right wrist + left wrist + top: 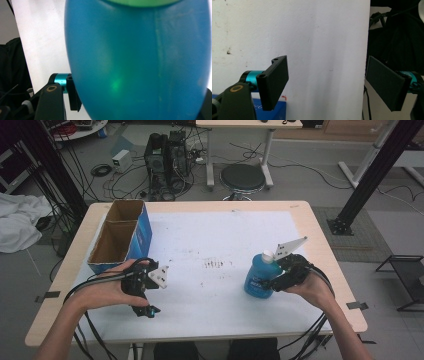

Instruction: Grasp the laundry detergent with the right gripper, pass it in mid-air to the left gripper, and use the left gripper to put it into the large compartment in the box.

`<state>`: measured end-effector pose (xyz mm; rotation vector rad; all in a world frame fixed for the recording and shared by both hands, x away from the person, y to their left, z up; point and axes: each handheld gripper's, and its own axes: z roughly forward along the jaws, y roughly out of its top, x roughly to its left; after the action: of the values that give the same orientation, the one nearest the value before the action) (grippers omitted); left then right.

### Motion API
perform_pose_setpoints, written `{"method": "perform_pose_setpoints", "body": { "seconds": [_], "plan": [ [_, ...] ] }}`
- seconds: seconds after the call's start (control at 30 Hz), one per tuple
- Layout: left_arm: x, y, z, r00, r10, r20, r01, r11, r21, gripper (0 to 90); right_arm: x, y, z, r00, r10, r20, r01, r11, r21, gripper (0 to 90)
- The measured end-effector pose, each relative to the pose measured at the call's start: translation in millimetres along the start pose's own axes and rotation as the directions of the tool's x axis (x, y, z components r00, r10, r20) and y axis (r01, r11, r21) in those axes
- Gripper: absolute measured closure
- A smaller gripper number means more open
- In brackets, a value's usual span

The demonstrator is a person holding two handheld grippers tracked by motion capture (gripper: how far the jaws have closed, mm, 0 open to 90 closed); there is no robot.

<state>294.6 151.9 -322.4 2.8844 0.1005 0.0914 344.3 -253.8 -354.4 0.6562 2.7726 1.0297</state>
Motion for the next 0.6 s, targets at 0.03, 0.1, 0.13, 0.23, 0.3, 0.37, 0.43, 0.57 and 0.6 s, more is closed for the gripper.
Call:
{"method": "perform_pose_setpoints", "body": {
  "seconds": [0.03,0.1,0.13,0.23,0.3,0.37,0.43,0.57,0.6],
  "plan": [
    [0.0,0.1,-0.1,1.0,0.001,0.001,-0.001,1.0,0.0,18.6,-1.0,-0.1,0.3,1.0,-0.003,-0.003,0.003,1.0,-0.005,36.4],
    [-2.4,-0.1,1.6,0.9993,-0.037,-0.004,0.037,0.9988,-0.032,18.7,-1.3,-0.3,0.2,1.0,0.003,-0.005,-0.003,1.0,-0.004,36.9],
    [-0.3,0.1,-0.2,1.0,0.0,0.0,0.0,1.0,-0.002,18.7,-1.4,-0.5,0.5,0.9999,0.011,-0.003,-0.011,1.0,-0.009,37.7],
    [-0.4,-0.4,0.0,1.0,-0.001,0.001,0.001,1.0,-0.006,18.7,-4.0,-1.3,0.8,0.9998,0.01,-0.015,-0.011,1.0,-0.02,39.7],
    [-0.7,-0.6,-0.6,1.0,-0.002,-0.003,0.002,1.0,-0.002,18.6,-4.3,-2.0,0.6,0.9996,0.023,-0.018,-0.024,0.999,-0.021,40.0],
    [-0.8,-0.8,-1.0,1.0,-0.003,-0.004,0.003,1.0,-0.003,18.7,-5.3,-3.0,1.2,0.9995,0.024,-0.021,-0.025,0.999,-0.034,40.1],
    [-0.7,-0.5,-1.4,1.0,-0.002,-0.004,0.002,1.0,-0.004,18.6,-6.6,-4.6,1.6,0.999,0.029,-0.034,-0.03,0.998,-0.047,40.4],
    [-0.2,0.6,-1.3,1.0,0.001,-0.002,-0.001,1.0,-0.007,18.7,-6.7,-6.3,1.5,0.9989,0.03,-0.037,-0.032,0.998,-0.056,41.0],
    [-0.2,0.8,-1.3,1.0,0.002,-0.004,-0.002,1.0,-0.006,18.6,-6.9,-6.7,1.5,0.999,0.025,-0.036,-0.027,0.998,-0.061,41.5]
  ]
}}
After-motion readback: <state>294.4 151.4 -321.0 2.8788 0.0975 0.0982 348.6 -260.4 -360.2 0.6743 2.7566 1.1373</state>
